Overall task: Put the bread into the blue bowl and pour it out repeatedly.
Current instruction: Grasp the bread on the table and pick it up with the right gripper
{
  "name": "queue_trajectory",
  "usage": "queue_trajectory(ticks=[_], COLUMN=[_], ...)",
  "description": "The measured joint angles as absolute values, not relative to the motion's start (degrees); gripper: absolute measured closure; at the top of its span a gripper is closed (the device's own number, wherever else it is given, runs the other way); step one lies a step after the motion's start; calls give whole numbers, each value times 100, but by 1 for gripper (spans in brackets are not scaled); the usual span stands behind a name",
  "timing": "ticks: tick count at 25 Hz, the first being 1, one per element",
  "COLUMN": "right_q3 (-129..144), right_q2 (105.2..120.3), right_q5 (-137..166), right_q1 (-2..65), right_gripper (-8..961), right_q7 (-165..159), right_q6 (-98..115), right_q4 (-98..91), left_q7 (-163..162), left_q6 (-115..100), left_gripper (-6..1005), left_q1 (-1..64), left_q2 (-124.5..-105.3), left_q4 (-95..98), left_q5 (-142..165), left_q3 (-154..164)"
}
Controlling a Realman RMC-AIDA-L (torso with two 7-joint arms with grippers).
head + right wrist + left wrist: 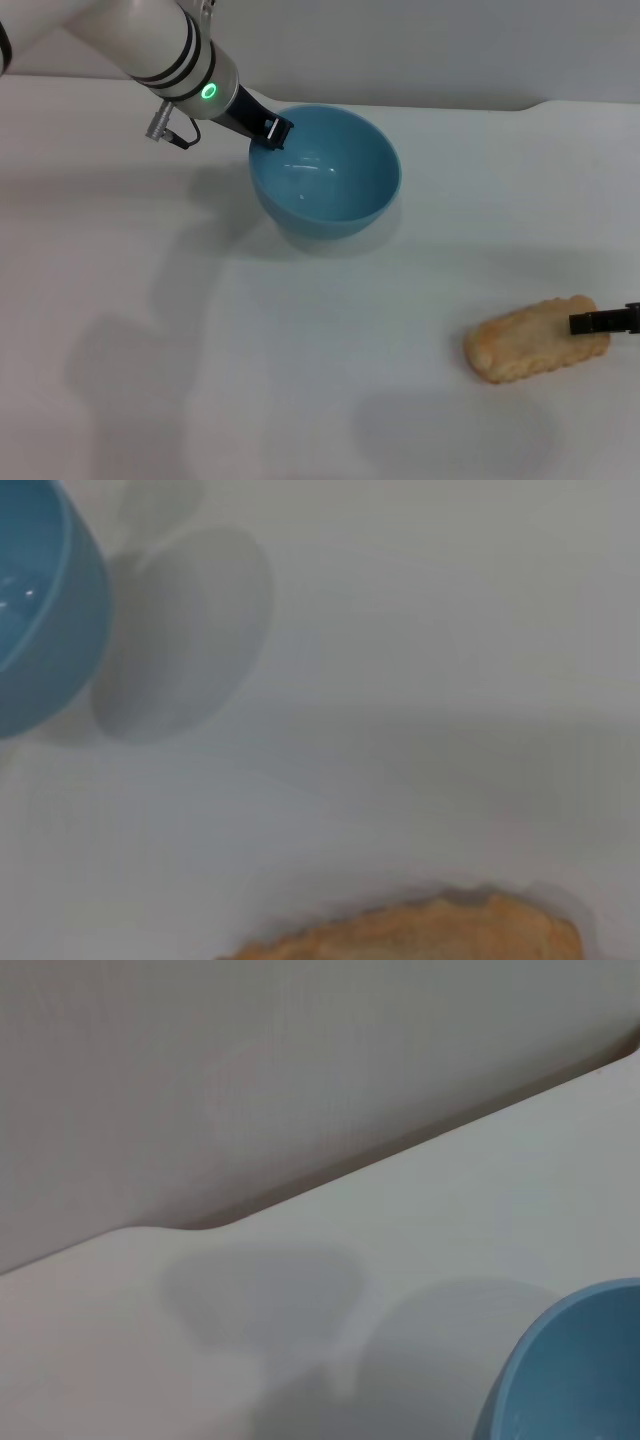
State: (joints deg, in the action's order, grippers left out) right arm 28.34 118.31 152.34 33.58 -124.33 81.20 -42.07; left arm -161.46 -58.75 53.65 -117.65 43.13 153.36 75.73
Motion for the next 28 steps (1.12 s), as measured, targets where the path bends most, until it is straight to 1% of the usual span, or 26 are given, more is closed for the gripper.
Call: queue_trajectory(ticks=[10, 16, 24, 28], right_q3=[2857, 2955, 3009, 3083], right_q2=[11821, 11844, 11850, 11837], right_q5=[15393, 15347, 15202, 14814], right_q1=[3304, 3463, 3558, 3563], right_gripper=[378, 381, 386, 431], right_q7=[-12833, -12782, -12515, -12287], right_q6=[7914, 7406, 7360, 7424], right_q4=[-4182, -3736, -3637, -3663], left_q7=[-16123, -16120, -16119, -16119], left_q6=[-5842, -5782, -5738, -5671], left_gripper=[999, 1000, 1000, 999], left_q1=[5324, 5317, 5313, 5315], left_q2=[-11768, -11773, -11785, -11786], left_q4=[4320, 4295, 4303, 4276], left_q5=[15339, 15337, 15336, 15336], left_q3=[7575, 7580, 7593, 7617])
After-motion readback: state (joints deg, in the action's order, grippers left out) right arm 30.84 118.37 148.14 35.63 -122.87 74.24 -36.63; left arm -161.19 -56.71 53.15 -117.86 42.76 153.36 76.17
